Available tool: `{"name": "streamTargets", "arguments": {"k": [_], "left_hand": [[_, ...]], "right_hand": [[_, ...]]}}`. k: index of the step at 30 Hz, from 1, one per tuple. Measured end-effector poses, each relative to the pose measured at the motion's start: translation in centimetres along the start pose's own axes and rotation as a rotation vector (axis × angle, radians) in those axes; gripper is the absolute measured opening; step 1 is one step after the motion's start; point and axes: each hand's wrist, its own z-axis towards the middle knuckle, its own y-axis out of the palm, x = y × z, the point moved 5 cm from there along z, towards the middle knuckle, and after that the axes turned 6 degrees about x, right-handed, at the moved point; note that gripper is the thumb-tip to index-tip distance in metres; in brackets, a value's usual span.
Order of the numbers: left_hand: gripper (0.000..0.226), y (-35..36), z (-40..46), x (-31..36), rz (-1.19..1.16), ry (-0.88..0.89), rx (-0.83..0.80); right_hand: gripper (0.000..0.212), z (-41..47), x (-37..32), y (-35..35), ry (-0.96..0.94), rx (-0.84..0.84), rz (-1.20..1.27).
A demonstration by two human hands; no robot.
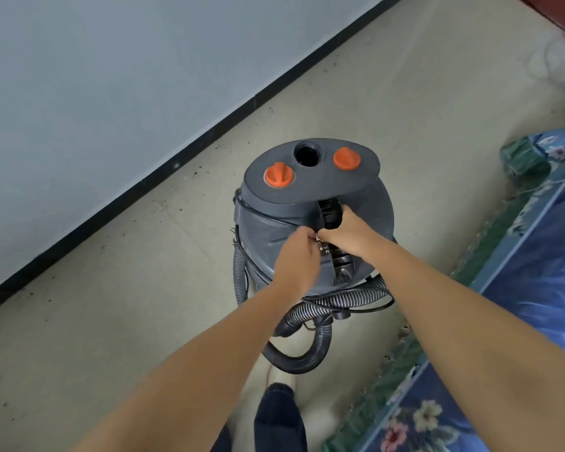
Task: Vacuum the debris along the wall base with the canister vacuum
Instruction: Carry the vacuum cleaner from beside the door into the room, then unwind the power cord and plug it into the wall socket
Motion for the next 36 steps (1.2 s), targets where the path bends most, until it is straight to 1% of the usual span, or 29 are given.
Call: {"name": "streamTargets", "arguments": {"k": [2,3,4,5,7,9,11,12,15,18,20,23,25,29,31,33,36], "left_hand": [[0.025,-2.1,0.5,0.4,0.213,0.279,0.153],[0.028,-2.4,0.8,0.6,0.326,0.424,0.175],[0.031,-2.3,1.2,0.5,0.433,0.541,0.158],[0.034,-2.0,1.6,0.3,0.535,0.606,0.120],[0.037,-1.5,2.2,-0.2,0.703,0.621,0.076],[0.039,-1.3,2.5,-0.6,0.801,0.615,0.073],[0.038,-1.2,2.7,-0.7,0.851,0.611,0.062],[0.035,-1.2,2.9,-0.6,0.857,0.607,0.051],[0.030,-2.0,3.5,0.2,0.836,0.589,0.047],[0.031,-3.6,3.7,0.6,0.848,0.608,0.030],[0.031,-5.5,3.8,-0.3,0.803,0.571,0.052],[0.027,-10.4,3.4,-2.1,0.621,0.493,0.188],[0.024,-13.4,3.4,-2.3,0.506,0.406,0.269],[0.022,-18.6,4.4,0.3,0.240,0.131,0.424],[0.021,-20.1,5.0,2.0,0.069,0.072,0.470],[0.022,-21.0,5.4,3.7,-0.052,0.079,0.505],[0.023,-21.6,6.1,6.1,-0.205,0.104,0.534]], "right_hand": [[0.047,-0.1,0.0,-0.2,-0.009,-0.022,-0.010],[0.047,-0.1,0.1,-0.2,-0.018,-0.036,-0.021],[0.046,-0.1,0.1,-0.2,-0.032,-0.048,-0.031],[0.046,-0.2,0.2,-0.4,-0.049,-0.052,-0.039],[0.045,-0.8,0.8,-1.0,-0.104,0.006,-0.033],[0.045,-1.6,1.8,-2.1,-0.196,0.190,-0.048],[0.040,-2.7,3.0,-2.6,-0.250,0.349,-0.061],[0.034,-3.2,3.5,-2.5,-0.253,0.382,-0.065],[0.022,-4.0,4.1,-1.7,-0.206,0.390,-0.051],[0.020,-4.2,3.6,-1.4,-0.175,0.407,0.014],[0.021,-4.3,3.8,-1.3,-0.133,0.405,0.036],[0.023,-4.4,3.4,-1.3,-0.123,0.395,0.001],[0.024,-4.2,2.7,-1.5,-0.132,0.399,-0.017],[0.023,-4.1,-1.1,-2.9,-0.208,0.454,-0.052],[0.022,-3.8,-4.1,-3.6,-0.286,0.446,-0.033],[0.028,-3.4,-7.7,-3.6,-0.358,0.360,-0.034],[0.051,-2.3,-12.8,-1.7,-0.369,0.100,-0.081]]}}
